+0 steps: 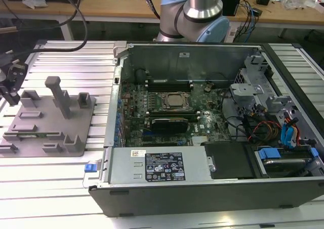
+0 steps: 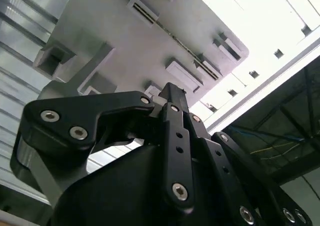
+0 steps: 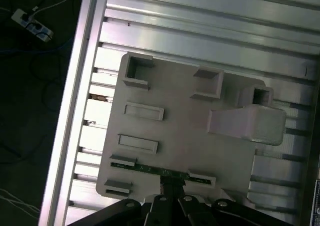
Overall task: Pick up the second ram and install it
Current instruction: 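Pick up the second ram and move it above second insertion slot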
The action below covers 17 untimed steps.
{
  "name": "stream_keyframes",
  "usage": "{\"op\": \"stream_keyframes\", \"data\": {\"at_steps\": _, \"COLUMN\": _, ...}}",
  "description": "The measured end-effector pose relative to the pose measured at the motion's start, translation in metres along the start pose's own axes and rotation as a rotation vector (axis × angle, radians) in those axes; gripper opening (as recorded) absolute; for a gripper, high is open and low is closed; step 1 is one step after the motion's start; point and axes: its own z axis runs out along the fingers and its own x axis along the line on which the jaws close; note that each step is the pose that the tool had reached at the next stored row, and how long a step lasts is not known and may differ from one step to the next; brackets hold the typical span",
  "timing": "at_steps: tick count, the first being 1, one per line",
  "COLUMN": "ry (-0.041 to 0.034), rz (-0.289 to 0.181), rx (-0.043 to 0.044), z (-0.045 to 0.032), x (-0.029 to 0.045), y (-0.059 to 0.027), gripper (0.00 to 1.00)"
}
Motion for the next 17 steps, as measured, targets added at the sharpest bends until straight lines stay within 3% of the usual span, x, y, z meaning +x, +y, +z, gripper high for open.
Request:
{"op": "stream_keyframes", "data": {"at_steps": 4, "ry": 0.0046, "rz": -0.104, "rx": -0.0022, "z": 0.0000, "x": 0.0000, "y": 0.0000, "gripper": 0.08}}
{"op": "stream_keyframes", "data": {"at_steps": 6, "ry": 0.0059, "rz": -0.134, "rx": -0.0028, "z": 0.0000, "x": 0.0000, "y": 0.0000, "gripper": 0.08}}
{"op": "stream_keyframes", "data": {"at_steps": 10, "ry": 0.0114, "rz": -0.261, "rx": -0.0055, "z": 0.0000, "x": 0.0000, "y": 0.0000, "gripper": 0.08}}
{"op": "stream_keyframes", "data": {"at_steps": 13, "ry": 0.0144, "rz": -0.331, "rx": -0.0070, "z": 0.0000, "x": 0.0000, "y": 0.0000, "gripper": 0.08}}
{"op": "stream_keyframes", "data": {"at_steps": 15, "ry": 0.0183, "rz": -0.419, "rx": -0.0089, "z": 0.0000, "x": 0.0000, "y": 0.0000, "gripper": 0.08}}
{"op": "stream_keyframes", "data": {"at_steps": 17, "ry": 0.0204, "rz": -0.464, "rx": -0.0098, "z": 0.0000, "x": 0.0000, "y": 0.0000, "gripper": 0.08}}
